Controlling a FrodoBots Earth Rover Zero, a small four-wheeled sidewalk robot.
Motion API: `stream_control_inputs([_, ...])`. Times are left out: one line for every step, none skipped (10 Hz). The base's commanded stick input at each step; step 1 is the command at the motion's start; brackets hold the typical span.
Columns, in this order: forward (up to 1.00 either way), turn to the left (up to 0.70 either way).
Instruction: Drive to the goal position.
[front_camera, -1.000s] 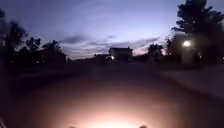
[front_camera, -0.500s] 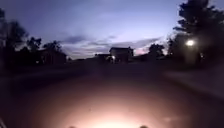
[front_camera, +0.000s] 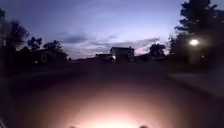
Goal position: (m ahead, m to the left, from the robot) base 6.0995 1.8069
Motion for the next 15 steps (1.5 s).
stream_control_inputs([0.7,0.0])
stream_control_inputs([0.7,0.0])
stream_control_inputs([0.7,0.0])
stream_control_inputs([0.7,0.0])
stream_control_inputs([0.7,-0.06])
stream_control_inputs([0.7,-0.16])
stream_control_inputs([0.7,-0.26])
stream_control_inputs([0.7,-0.35])
stream_control_inputs([0.7,-0.35])
stream_control_inputs([0.7,-0.35])
stream_control_inputs([0.7,-0.35])
stream_control_inputs([0.7,-0.35])
stream_control_inputs([0.7,-0.21])
stream_control_inputs([0.7,0.0])
stream_control_inputs([0.7,0.0])
